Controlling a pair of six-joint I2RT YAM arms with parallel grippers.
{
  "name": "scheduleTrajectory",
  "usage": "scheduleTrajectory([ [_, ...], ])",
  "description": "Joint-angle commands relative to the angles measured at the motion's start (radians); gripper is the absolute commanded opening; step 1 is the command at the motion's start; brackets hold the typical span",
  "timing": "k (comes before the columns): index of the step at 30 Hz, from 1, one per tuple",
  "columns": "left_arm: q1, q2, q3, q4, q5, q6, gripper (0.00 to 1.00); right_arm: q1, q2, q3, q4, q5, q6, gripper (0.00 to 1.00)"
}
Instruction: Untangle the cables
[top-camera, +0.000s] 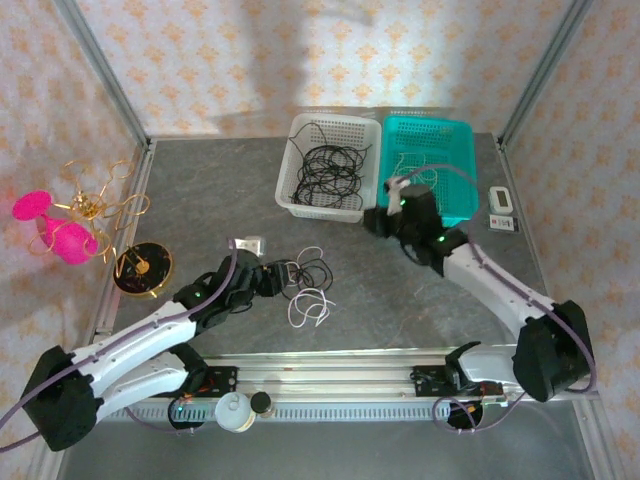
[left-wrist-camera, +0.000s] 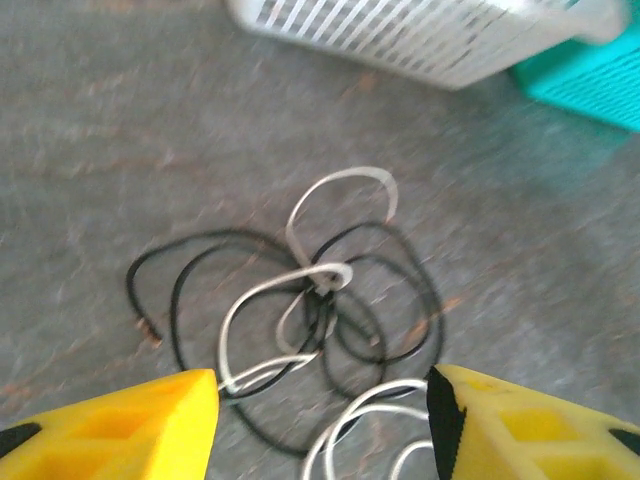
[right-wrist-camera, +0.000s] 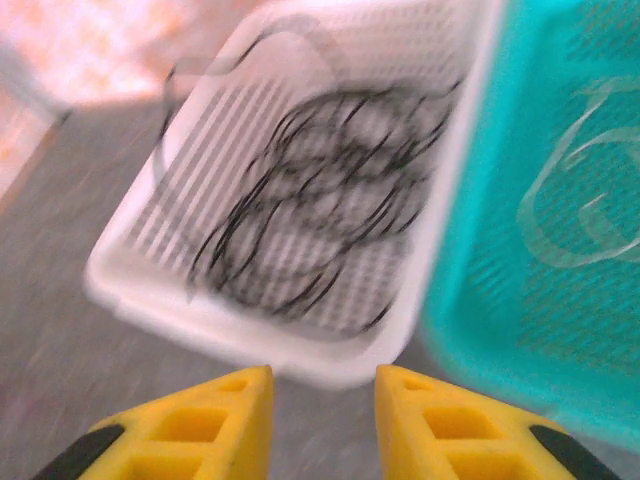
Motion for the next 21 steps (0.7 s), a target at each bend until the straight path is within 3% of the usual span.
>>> scheduleTrajectory([
  [1,0.006,0.034,-0.045,-0.011,-0.014,-0.061,0.56,0.114,0.017,-0.068,0.107,-0.051,-0.098,0.35],
  [3,0.005,0.031,-0.078,0.039,-0.009,-0.089,0.55,0.158,0.050,-0.089,0.165,-0.121,-0.162,0.36],
  [8,0.006,-0.037,-0.126,0.073,-0.033,-0.128,0.54,0.273,0.097,-0.148,0.360,-0.283,-0.606,0.41],
  [14,0.019,-0.153,-0.165,0.040,-0.059,-0.155,0.53,0.273,0.367,0.101,0.264,-0.340,-0.690,0.43],
  [21,0.033,-0.186,-0.173,0.045,-0.043,-0.149,0.56,0.274,0.537,0.203,0.269,-0.362,-0.659,0.48],
])
